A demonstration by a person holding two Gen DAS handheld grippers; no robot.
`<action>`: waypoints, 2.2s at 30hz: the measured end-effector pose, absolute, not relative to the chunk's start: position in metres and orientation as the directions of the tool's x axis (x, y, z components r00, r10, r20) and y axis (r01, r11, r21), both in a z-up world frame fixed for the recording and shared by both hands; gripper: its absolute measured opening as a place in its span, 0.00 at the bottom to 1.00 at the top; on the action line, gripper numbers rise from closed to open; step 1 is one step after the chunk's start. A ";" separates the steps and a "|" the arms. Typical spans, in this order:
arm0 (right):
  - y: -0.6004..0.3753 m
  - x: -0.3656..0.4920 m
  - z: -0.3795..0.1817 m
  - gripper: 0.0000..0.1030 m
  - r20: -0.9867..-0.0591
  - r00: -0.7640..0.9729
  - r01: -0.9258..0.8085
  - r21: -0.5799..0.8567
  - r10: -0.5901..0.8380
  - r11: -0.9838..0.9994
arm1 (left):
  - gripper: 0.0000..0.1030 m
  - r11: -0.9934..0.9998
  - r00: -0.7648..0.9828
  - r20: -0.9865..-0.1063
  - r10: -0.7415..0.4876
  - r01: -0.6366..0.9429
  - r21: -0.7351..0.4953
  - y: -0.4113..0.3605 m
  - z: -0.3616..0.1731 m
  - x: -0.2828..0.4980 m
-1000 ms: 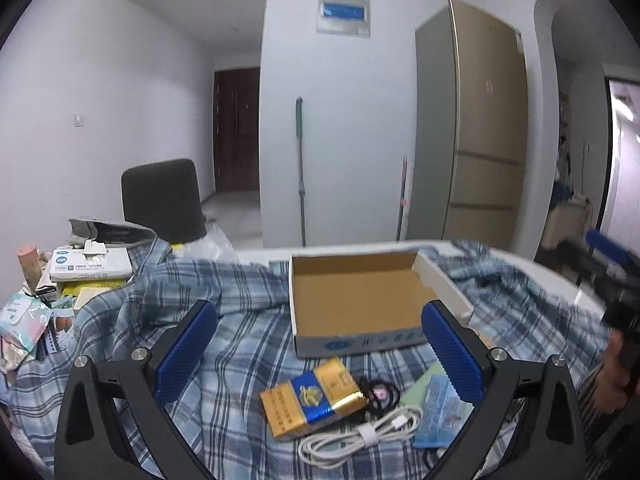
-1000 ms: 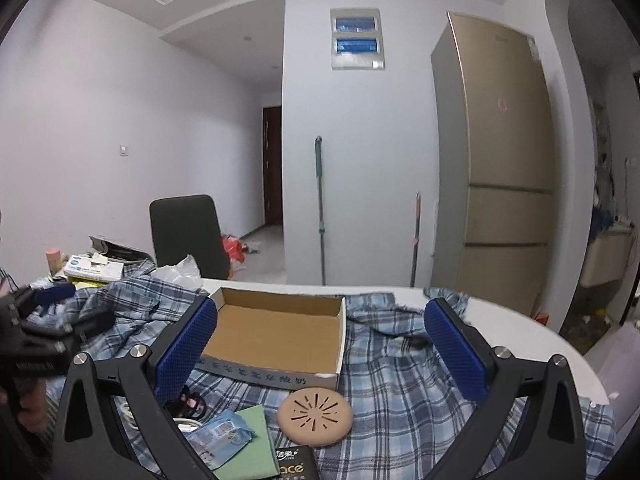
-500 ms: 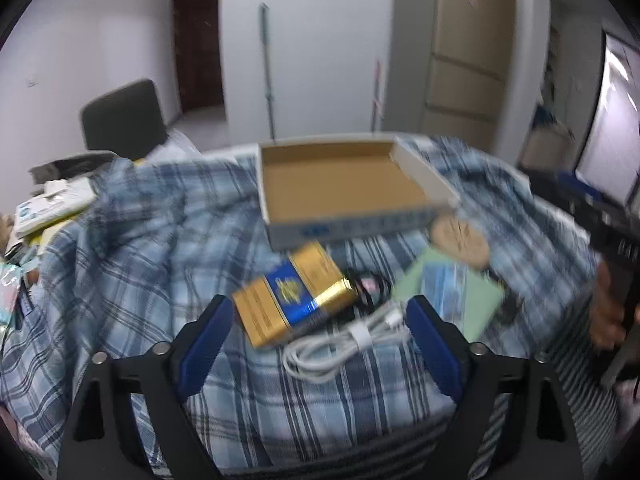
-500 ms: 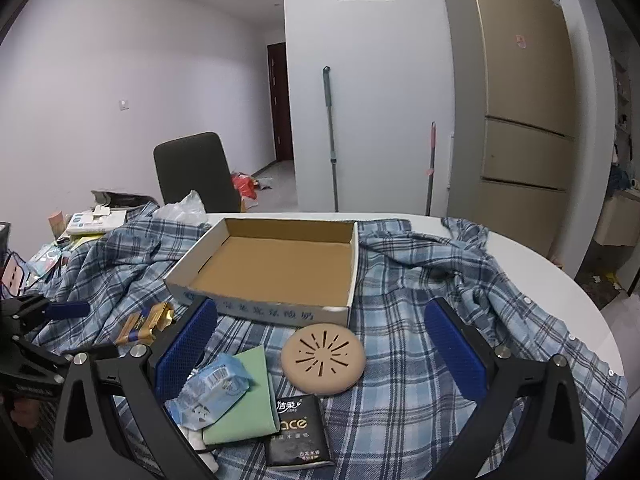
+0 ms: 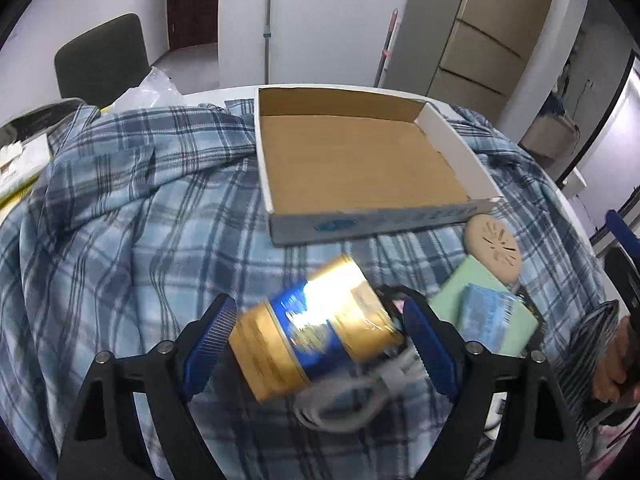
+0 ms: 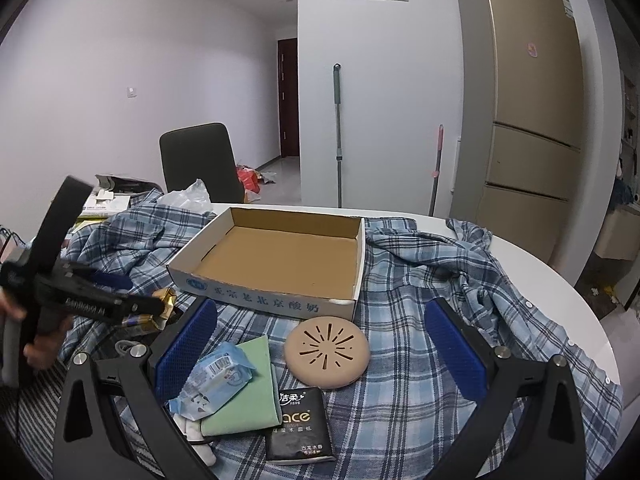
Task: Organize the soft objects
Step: 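Lower the left gripper onto the gold-and-blue cigarette pack and close, then lift the cigarette pack with the left gripper while the right gripper grasps the blue wipe packet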
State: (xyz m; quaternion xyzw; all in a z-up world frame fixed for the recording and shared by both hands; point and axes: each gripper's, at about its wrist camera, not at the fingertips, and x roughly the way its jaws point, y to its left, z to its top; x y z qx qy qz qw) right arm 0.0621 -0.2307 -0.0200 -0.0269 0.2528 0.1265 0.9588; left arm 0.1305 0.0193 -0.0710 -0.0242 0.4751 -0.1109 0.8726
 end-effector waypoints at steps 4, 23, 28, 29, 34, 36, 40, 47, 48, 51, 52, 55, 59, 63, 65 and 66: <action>-0.230 0.062 -0.020 1.00 -0.495 0.836 -0.267 0.011 0.237 0.964 | 0.85 0.914 0.491 -0.804 -0.336 0.375 -0.154 0.022 -0.063 0.136; -0.230 0.065 -0.024 1.00 -0.517 0.813 -0.291 0.036 0.267 0.956 | 0.85 0.803 0.395 -0.908 -0.137 0.581 0.132 -0.006 -0.083 0.135; -0.226 0.064 -0.026 1.00 -0.523 0.808 -0.304 0.023 0.271 0.952 | 0.85 0.825 0.327 -0.919 -0.219 0.566 0.005 -0.004 -0.089 0.157; -0.226 0.064 -0.026 1.00 -0.524 0.808 -0.305 0.020 0.270 0.952 | 0.85 0.832 0.321 -0.916 -0.241 0.554 -0.025 -0.002 -0.090 0.161; -0.225 0.062 -0.026 1.00 -0.519 0.809 -0.312 0.020 0.276 0.950 | 0.58 0.860 0.306 -0.887 -0.347 0.480 -0.171 0.011 -0.087 0.171; -0.225 0.062 -0.026 1.00 -0.520 0.807 -0.314 0.020 0.278 0.949 | 0.57 0.866 0.342 -0.861 -0.376 0.460 -0.196 0.016 -0.078 0.168; -0.228 0.063 -0.026 1.00 -0.514 0.815 -0.296 0.027 0.267 0.955 | 0.56 0.885 0.447 -0.808 -0.383 0.428 -0.183 0.018 -0.051 0.146; -0.240 0.065 -0.021 1.00 -0.496 0.834 -0.246 0.055 0.240 0.968 | 0.56 0.937 0.673 -0.660 -0.335 0.309 -0.161 0.010 -0.011 0.079; -0.240 0.066 -0.021 1.00 -0.496 0.835 -0.242 0.055 0.236 0.969 | 0.56 0.948 0.709 -0.634 -0.309 0.286 -0.142 0.009 -0.010 0.070; -0.240 0.066 -0.020 1.00 -0.490 0.844 -0.227 0.045 0.219 0.973 | 0.56 0.965 0.789 -0.559 -0.254 0.244 -0.095 0.007 -0.011 0.046; -0.240 0.066 -0.020 1.00 -0.488 0.845 -0.230 0.041 0.220 0.972 | 0.56 0.967 0.801 -0.545 -0.246 0.239 -0.086 0.008 -0.012 0.044; -0.235 0.067 -0.019 1.00 -0.497 0.834 -0.262 0.023 0.239 0.965 | 0.56 0.968 0.820 -0.516 -0.246 0.236 -0.086 0.012 -0.021 0.041; -0.207 0.072 -0.025 1.00 -0.623 0.686 -0.474 0.011 0.377 0.880 | 0.56 0.965 0.818 -0.513 -0.261 0.237 -0.114 0.016 -0.032 0.043; -0.176 0.061 -0.036 1.00 -0.684 0.606 -0.600 -0.060 0.405 0.798 | 0.56 0.970 0.838 -0.492 -0.237 0.231 -0.073 0.009 -0.035 0.036; -0.163 0.064 -0.043 1.00 -0.729 0.561 -0.650 -0.096 0.392 0.754 | 0.56 0.972 0.842 -0.490 -0.225 0.232 -0.047 0.004 -0.035 0.034; -0.157 0.068 -0.046 1.00 -0.754 0.530 -0.675 -0.098 0.388 0.732 | 0.56 0.972 0.847 -0.483 -0.221 0.229 -0.042 0.003 -0.035 0.032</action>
